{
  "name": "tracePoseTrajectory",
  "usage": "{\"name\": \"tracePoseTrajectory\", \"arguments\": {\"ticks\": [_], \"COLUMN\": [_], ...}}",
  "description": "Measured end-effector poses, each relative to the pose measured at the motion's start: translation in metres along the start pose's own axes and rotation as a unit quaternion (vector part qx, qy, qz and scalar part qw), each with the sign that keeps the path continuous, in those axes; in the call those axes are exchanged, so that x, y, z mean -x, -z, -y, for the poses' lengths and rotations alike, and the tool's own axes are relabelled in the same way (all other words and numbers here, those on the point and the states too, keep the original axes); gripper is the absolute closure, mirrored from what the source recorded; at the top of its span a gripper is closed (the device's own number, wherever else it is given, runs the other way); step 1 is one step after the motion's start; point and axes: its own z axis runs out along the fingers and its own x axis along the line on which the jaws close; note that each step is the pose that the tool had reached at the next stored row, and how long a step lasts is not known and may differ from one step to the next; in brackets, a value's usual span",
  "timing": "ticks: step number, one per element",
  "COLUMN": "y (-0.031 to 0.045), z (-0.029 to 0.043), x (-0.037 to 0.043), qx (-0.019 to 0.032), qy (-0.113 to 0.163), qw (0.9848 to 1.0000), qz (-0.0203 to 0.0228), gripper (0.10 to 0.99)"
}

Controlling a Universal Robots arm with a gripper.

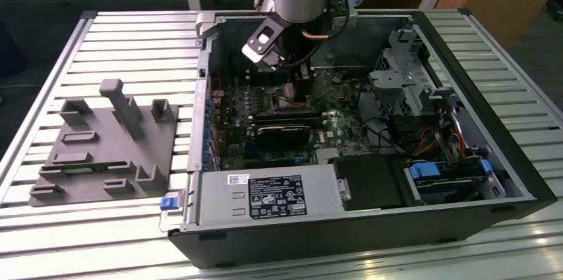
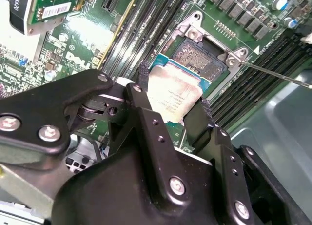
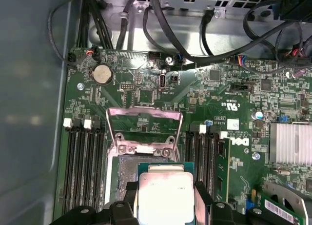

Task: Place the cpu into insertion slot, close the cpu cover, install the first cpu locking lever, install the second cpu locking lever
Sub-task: 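Place the cpu into insertion slot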

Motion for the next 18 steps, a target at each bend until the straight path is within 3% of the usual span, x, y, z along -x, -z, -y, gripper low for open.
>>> {"name": "tracePoseTrajectory", "arguments": {"ticks": [3, 18], "y": [-0.003, -0.0085], "z": [0.0002, 0.0017], "x": [-0.0002, -0.0076], "qx": [0.0021, 0.0022], "qy": [0.0, -0.014], "qw": [1.0, 0.9999], "qz": [0.0002, 0.0031], "gripper": [0.549, 0.549]}}
